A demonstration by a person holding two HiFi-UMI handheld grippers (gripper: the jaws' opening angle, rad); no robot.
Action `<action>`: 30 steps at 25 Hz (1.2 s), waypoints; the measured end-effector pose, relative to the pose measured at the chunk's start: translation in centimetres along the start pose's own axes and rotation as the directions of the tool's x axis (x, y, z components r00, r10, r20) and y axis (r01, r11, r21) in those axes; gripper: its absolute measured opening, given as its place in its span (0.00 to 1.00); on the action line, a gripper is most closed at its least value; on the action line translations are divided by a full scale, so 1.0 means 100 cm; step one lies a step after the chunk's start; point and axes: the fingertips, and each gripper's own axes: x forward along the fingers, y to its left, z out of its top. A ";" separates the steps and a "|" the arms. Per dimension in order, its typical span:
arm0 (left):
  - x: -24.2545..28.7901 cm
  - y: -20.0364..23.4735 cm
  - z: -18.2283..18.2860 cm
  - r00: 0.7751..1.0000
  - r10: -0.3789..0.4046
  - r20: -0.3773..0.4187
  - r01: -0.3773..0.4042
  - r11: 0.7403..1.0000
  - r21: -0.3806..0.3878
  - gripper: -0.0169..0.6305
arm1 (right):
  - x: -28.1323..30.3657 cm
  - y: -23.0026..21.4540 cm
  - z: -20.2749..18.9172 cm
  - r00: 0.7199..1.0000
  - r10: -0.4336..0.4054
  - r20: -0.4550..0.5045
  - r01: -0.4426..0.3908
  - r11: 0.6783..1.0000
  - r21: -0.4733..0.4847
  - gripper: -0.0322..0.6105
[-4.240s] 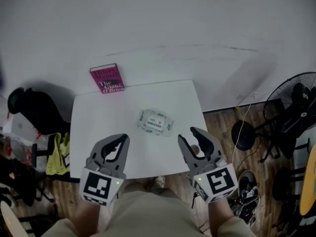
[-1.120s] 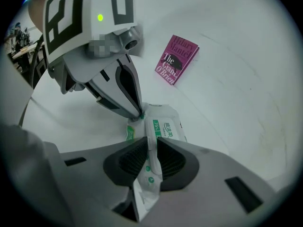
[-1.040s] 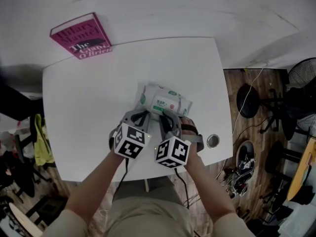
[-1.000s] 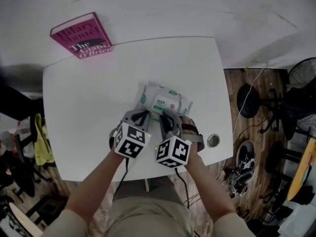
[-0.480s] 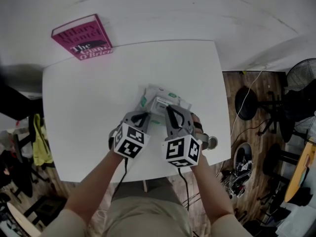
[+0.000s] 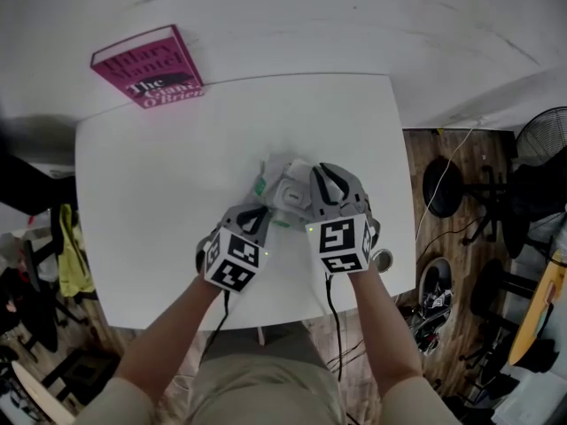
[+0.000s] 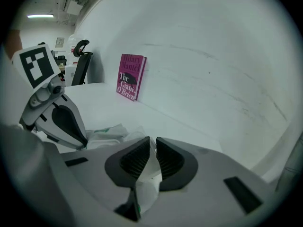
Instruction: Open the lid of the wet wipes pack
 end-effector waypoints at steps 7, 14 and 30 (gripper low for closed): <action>0.001 0.001 0.001 1.000 0.005 0.021 -0.005 1.000 -0.006 0.06 | 0.023 -0.009 -0.038 0.994 0.011 -0.111 -0.008 1.000 0.030 0.13; 0.001 0.003 0.000 1.000 0.016 0.018 -0.016 1.000 -0.014 0.06 | 0.025 -0.005 -0.050 0.986 0.058 -0.158 -0.048 0.997 0.065 0.11; -0.103 0.006 0.070 0.972 0.097 0.213 -0.083 0.994 -0.076 0.06 | -0.104 -0.016 0.058 0.991 0.053 0.126 -0.087 0.957 0.278 0.10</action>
